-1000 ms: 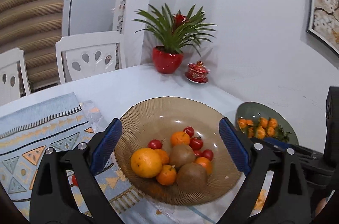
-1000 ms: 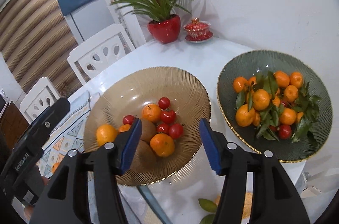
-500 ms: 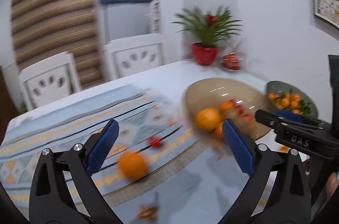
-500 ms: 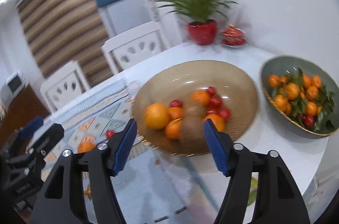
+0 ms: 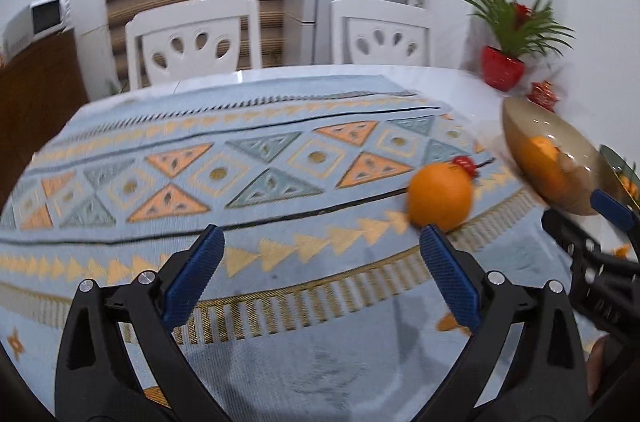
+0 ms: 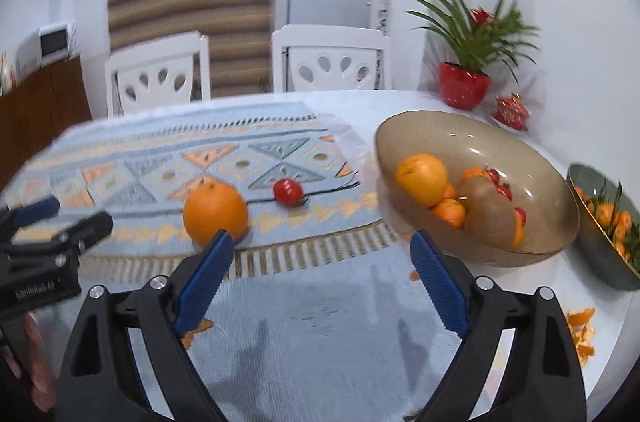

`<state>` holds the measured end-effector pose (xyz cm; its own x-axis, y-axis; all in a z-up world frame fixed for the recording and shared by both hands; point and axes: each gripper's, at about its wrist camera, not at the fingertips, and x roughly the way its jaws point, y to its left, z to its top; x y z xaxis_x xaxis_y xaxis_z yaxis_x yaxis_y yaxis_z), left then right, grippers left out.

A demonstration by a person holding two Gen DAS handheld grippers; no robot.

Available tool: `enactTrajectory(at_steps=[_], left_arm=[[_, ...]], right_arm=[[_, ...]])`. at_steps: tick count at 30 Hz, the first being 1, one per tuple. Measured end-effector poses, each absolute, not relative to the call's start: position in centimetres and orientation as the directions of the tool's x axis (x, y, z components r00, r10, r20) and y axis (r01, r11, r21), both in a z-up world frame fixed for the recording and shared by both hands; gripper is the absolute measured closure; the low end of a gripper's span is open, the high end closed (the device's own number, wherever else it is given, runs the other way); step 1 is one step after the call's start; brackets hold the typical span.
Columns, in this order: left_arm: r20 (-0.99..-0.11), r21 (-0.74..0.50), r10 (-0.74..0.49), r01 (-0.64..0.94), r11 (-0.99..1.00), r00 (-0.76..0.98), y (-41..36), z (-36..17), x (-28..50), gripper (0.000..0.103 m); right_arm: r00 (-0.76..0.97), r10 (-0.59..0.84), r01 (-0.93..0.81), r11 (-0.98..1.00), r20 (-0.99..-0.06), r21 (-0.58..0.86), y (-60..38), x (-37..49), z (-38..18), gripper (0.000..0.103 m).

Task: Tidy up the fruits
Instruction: 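Move both open tools back toward the fruit on the tablecloth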

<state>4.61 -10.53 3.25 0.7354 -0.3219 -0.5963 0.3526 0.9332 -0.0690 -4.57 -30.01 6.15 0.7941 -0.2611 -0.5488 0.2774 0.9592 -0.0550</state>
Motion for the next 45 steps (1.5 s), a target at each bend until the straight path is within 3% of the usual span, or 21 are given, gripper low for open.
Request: enactTrajectory(at_steps=[6, 17, 35, 41, 45], left_arm=[[-0.603, -0.130, -0.336, 0.327, 0.936, 0.723, -9.6, 2.8, 5.2, 0.003], [-0.654, -0.039, -0.264, 0.316, 0.948, 0.709, -11.0, 2.1, 5.5, 0.003], [-0.669, 0.016, -0.233, 0.327, 0.945, 0.706, -11.9, 1.8, 5.3, 0.003], [-0.659, 0.037, -0.230, 0.336, 0.941, 0.716, -12.2, 1.9, 5.0, 0.003], [-0.669, 0.051, -0.246, 0.374, 0.926, 0.701, -12.8, 2.1, 4.8, 0.003]], right_arm=[[0.776, -0.276, 0.285, 0.956, -0.567, -0.075, -29.8, -4.0, 4.9, 0.005], [0.688, -0.279, 0.293, 0.951, -0.670, -0.096, -29.9, -2.5, 3.2, 0.005], [0.658, -0.245, 0.328, 0.945, -0.712, -0.022, -31.5, -2.3, 2.7, 0.005], [0.679, -0.207, 0.320, 0.947, -0.705, 0.029, -32.2, -2.6, 2.9, 0.005], [0.707, -0.151, 0.336, 0.932, -0.691, 0.139, -34.0, -3.2, 3.4, 0.007]])
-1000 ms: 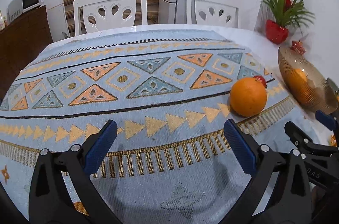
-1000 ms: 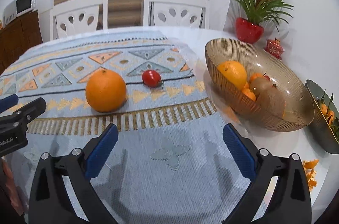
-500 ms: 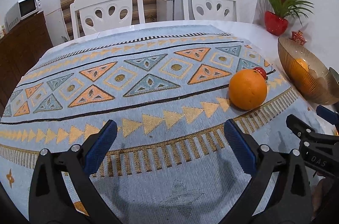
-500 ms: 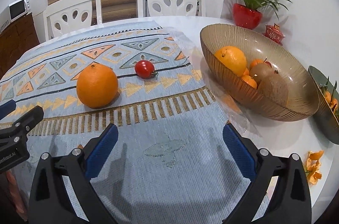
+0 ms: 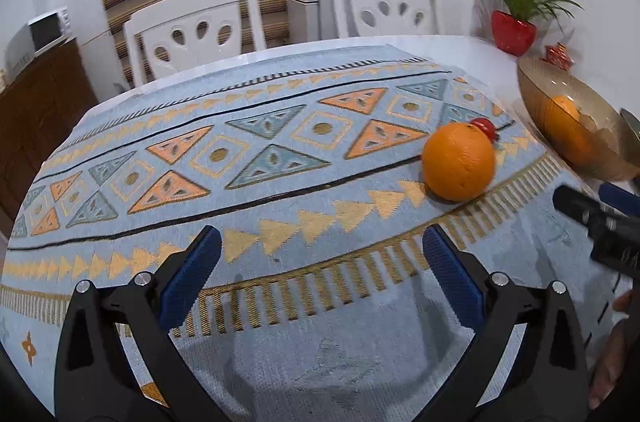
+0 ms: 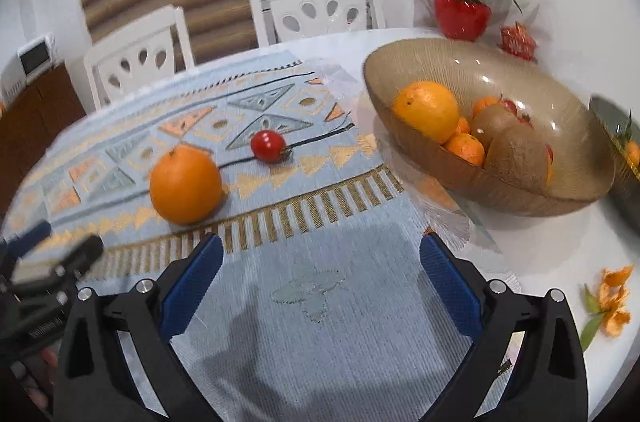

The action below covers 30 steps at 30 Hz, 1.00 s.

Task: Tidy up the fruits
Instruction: 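Move both open tools back toward the fruit on the tablecloth, then grasp a red tomato with the right tool while the left tool grasps an orange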

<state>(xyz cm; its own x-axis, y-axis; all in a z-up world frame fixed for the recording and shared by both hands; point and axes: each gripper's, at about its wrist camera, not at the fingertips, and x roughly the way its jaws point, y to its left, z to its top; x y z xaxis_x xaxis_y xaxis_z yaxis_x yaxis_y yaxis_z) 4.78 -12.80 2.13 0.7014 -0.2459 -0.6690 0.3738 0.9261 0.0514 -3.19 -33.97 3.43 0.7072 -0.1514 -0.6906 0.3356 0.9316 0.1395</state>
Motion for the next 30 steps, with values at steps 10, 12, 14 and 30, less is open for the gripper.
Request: enactTrajectory(at_steps=[10, 12, 14, 30], left_arm=[[-0.751, -0.080, -0.427, 0.573, 0.816, 0.504, -16.0, 5.5, 5.3, 0.003], [-0.752, -0.122, -0.459, 0.584, 0.802, 0.473, -16.9, 4.9, 6.5, 0.003], [-0.764, -0.132, -0.457, 0.582, 0.802, 0.455, -17.9, 4.0, 7.3, 0.003], [-0.738, -0.061, -0.434, 0.589, 0.806, 0.516, -21.2, 1.3, 9.0, 0.023]], right_arm=[[0.679, 0.181, 0.276, 0.835, -0.711, 0.476, -35.4, 0.7, 7.0, 0.021], [0.673, 0.167, 0.302, 0.827, -0.721, 0.474, -35.5, 2.2, 6.7, 0.024], [0.656, 0.153, 0.336, 0.818, -0.739, 0.467, -35.8, 3.9, 5.9, 0.036], [0.665, 0.028, 0.337, 0.880, -0.746, 0.333, -34.9, 8.6, 2.2, 0.056]])
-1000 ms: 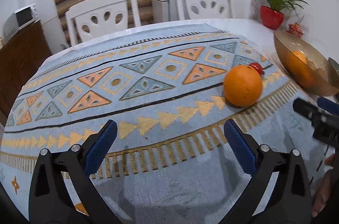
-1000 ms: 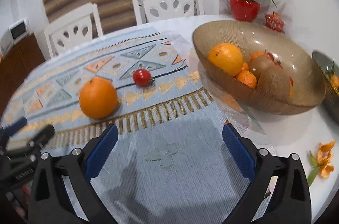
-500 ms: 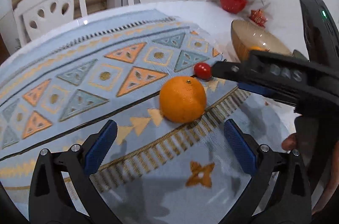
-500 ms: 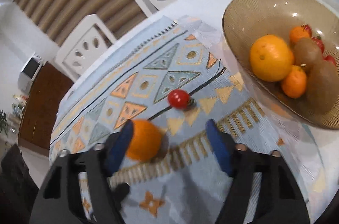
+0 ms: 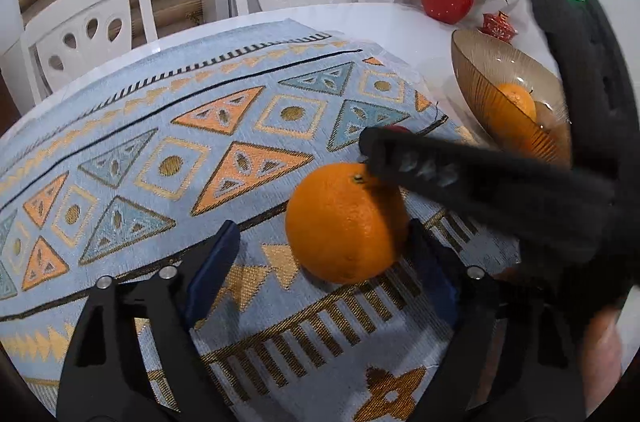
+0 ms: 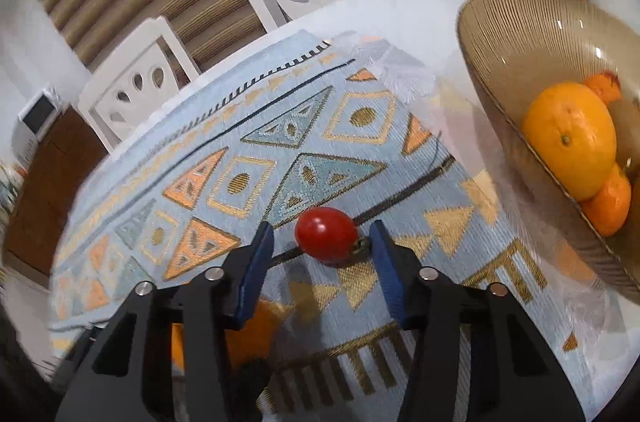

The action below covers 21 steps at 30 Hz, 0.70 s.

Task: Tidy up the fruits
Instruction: 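Grasp a red tomato with the right tool while the left tool grasps an orange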

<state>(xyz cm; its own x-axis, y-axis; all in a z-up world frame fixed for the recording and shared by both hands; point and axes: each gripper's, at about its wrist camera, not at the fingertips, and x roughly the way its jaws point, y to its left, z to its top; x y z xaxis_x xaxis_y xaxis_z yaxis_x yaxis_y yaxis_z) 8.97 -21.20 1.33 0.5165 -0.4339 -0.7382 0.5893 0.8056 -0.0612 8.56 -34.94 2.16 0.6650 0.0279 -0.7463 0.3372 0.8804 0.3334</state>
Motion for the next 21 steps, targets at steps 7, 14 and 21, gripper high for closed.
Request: enactTrajectory(at_steps=[7, 14, 21], left_arm=[[-0.726, 0.020, -0.420, 0.628, 0.778, 0.544, -22.4, 1.2, 7.6, 0.044], [-0.716, -0.052, -0.456, 0.611, 0.790, 0.528, -21.0, 1.5, 8.0, 0.045], [-0.727, -0.160, -0.500, 0.592, 0.790, 0.470, -18.1, 1.9, 7.4, 0.045]], right_arm=[[0.676, 0.047, 0.308, 0.889, -0.736, 0.340, -34.7, 8.6, 2.0, 0.071], [0.719, 0.057, 0.267, 0.897, -0.692, 0.352, -34.3, 7.7, 2.7, 0.072], [0.719, 0.175, 0.208, 0.869, -0.673, 0.448, -34.2, 3.9, 4.4, 0.072]])
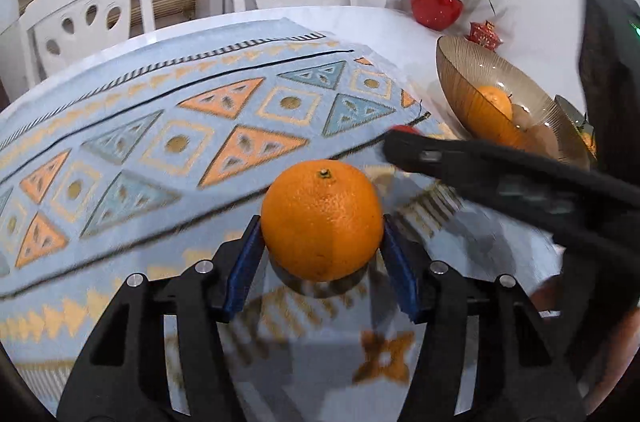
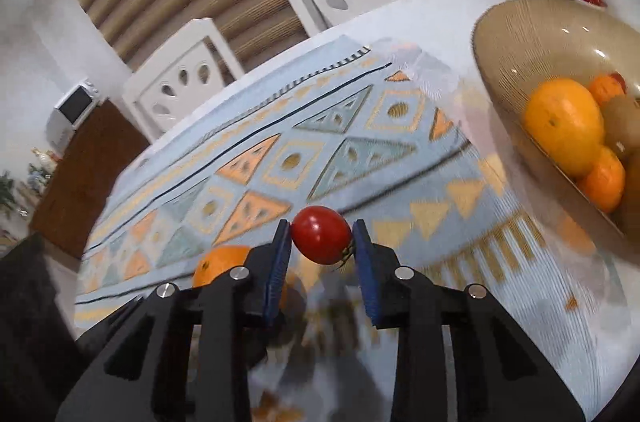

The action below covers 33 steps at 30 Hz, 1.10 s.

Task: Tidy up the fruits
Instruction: 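Grasp a red tomato with the right tool while the left tool grasps an orange, then carry the tomato and orange over the brown glass bowl and open both tools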

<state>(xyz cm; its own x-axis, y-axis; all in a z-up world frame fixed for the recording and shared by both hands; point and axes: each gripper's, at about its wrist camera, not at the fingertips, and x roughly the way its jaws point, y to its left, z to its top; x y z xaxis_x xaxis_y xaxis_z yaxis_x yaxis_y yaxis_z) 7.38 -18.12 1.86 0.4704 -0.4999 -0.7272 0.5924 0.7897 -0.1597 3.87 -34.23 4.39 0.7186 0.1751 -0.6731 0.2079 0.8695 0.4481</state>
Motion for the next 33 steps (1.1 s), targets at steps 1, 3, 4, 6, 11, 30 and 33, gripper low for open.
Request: enactTrajectory(at_steps=[1, 3, 4, 6, 11, 30, 33], left_arm=[[-0.727, -0.165, -0.500, 0.588, 0.792, 0.470, -17.4, 1.9, 6.7, 0.045], [-0.734, -0.153, -0.481, 0.573, 0.805, 0.480, -16.3, 2.0, 5.4, 0.045], [-0.738, -0.144, -0.465, 0.559, 0.817, 0.490, -15.5, 1.9, 4.6, 0.045], [-0.739, -0.142, -0.447, 0.531, 0.835, 0.505, -14.1, 1.8, 3.5, 0.045], [-0.694, -0.133, -0.435, 0.492, 0.860, 0.573, -11.8, 1.8, 1.2, 0.045], [-0.722, -0.091, -0.407, 0.506, 0.858, 0.559, -12.9, 0.6, 1.4, 0.019], [-0.763, -0.057, -0.341, 0.469, 0.882, 0.550, -13.4, -0.1, 2.2, 0.023]], right_arm=[[0.718, 0.179, 0.204, 0.870, -0.673, 0.449, -34.2, 2.8, 4.8, 0.072], [0.709, 0.188, 0.200, 0.870, -0.680, 0.450, -34.5, 0.3, 5.1, 0.072], [0.702, 0.195, 0.199, 0.869, -0.685, 0.452, -34.5, -0.5, 5.1, 0.072], [0.684, 0.203, 0.207, 0.867, -0.701, 0.453, -34.7, -2.5, 4.5, 0.072], [0.668, 0.140, 0.214, 0.905, -0.731, 0.369, -33.5, -5.3, 3.4, 0.072], [0.659, 0.160, 0.043, 0.967, -0.735, 0.249, -31.7, -6.6, 2.5, 0.043], [0.615, 0.118, -0.003, 0.989, -0.780, 0.147, -30.4, -5.2, 2.0, 0.039]])
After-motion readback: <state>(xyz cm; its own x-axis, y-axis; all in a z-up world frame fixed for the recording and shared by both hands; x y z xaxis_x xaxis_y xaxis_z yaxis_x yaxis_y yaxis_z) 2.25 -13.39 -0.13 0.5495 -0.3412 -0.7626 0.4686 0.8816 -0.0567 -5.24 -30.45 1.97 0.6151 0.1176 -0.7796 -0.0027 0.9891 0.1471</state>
